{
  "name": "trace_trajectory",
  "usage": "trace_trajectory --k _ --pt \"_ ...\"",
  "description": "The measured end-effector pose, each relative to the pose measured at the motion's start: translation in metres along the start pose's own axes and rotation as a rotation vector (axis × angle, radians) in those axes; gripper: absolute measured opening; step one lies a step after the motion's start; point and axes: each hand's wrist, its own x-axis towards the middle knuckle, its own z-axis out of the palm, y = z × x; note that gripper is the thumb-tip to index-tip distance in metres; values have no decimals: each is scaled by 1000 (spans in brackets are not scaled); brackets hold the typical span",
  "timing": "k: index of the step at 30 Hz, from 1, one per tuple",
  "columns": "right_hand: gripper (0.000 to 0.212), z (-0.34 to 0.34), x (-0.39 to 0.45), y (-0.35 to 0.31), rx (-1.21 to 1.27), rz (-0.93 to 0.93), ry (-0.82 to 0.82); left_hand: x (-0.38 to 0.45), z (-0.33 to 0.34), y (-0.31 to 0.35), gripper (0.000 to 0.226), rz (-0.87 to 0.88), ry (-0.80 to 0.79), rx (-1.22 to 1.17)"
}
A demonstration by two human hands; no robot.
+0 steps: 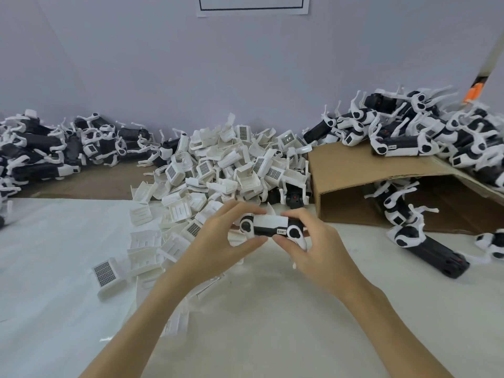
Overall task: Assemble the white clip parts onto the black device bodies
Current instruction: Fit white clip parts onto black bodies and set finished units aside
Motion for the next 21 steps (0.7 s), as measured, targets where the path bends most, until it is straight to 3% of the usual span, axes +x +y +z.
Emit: trace_trajectory --k 4,8,14,17,21 --pt "45 5 1 -2 -42 -73 -47 -2 9 0 27 -18 32 18" --pt "38 8 0 -6 -86 -57 -29 -2 13 4 14 -30 50 -3" --pt "36 9 -1 -9 -108 -51 3 -1 7 6 13 12 -17 11" --pt "39 11 -2 -8 -70 -52 57 -2 9 8 21 33 21 16" --pt "36 12 -2 -4 120 -9 159 -2 10 11 59 -56 36 -136"
